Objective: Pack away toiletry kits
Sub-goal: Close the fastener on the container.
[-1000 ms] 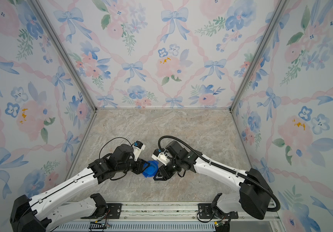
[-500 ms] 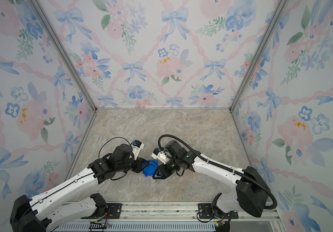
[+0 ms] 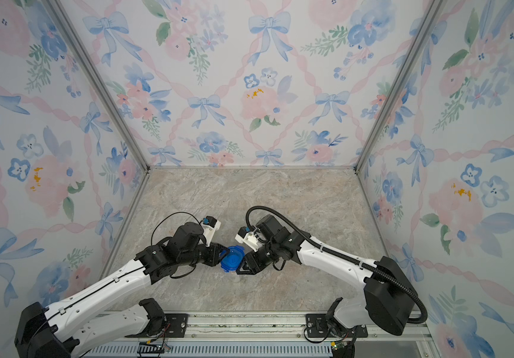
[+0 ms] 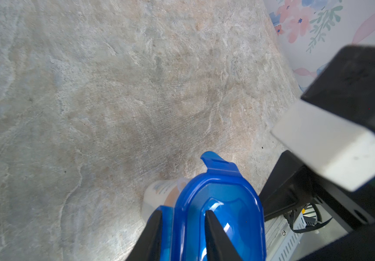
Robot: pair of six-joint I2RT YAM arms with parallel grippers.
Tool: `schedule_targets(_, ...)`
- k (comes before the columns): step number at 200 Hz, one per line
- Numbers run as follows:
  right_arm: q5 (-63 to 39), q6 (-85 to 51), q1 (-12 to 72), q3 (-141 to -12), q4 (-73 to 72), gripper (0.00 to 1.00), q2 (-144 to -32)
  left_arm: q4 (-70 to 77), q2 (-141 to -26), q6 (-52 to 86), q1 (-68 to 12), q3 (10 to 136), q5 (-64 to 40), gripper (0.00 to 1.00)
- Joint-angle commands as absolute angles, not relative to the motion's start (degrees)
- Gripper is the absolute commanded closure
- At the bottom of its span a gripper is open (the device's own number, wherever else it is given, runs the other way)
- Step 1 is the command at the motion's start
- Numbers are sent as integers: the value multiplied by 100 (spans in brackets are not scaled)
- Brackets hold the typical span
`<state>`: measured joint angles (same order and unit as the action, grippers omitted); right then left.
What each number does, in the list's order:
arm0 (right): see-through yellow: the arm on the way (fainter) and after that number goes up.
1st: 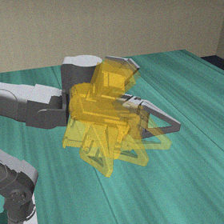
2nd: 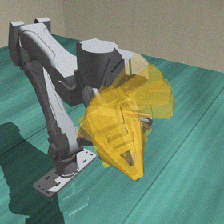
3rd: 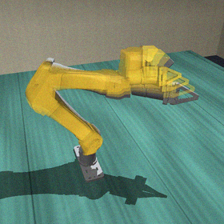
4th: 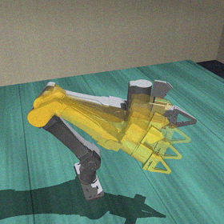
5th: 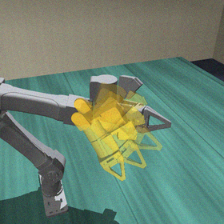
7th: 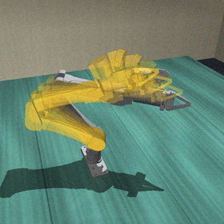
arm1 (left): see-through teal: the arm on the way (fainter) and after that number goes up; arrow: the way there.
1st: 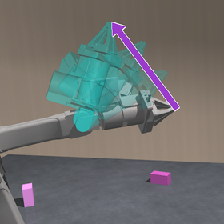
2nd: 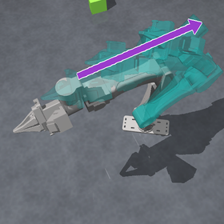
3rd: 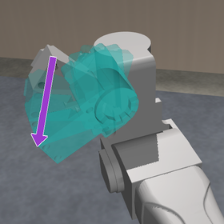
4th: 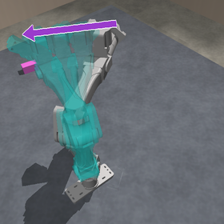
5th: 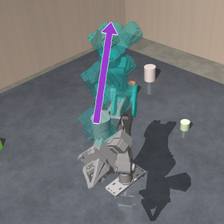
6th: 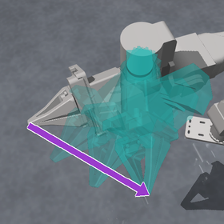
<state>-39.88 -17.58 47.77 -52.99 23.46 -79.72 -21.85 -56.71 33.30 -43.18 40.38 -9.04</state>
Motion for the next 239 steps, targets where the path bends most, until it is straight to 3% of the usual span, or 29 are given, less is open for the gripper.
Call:
schedule_targets(1,-3864,-1613,4764,-5355,1689,57,-7901,-2515,-5693,3467,-4392,3723,-1606,64)
schedule_targets(23,-3821,-1608,4791,-5348,1687,57,-7930,-2514,-5668,3530,-4386,3657,-1622,57)
schedule_targets(139,-3850,-1526,4860,-5400,1691,58,-8051,-1872,-5562,4293,-4391,3353,-2230,55)
schedule_targets(184,-3804,-1385,4860,-5540,1933,58,-8069,-1872,-5388,4152,-4347,3331,-1894,55)
schedule_targets(194,-3760,-1347,4867,-5589,2008,58,-8047,-1889,-5374,4115,-4310,3379,-1873,50)
schedule_targets(215,-3648,-1244,4894,-5653,2128,57,-7946,-1941,-5332,4001,-4099,3458,-1858,27)
schedule_targets(239,-3476,-1055,4971,-5819,2349,50,-7851,-1961,-5364,3882,-3904,3513,-1837,9)
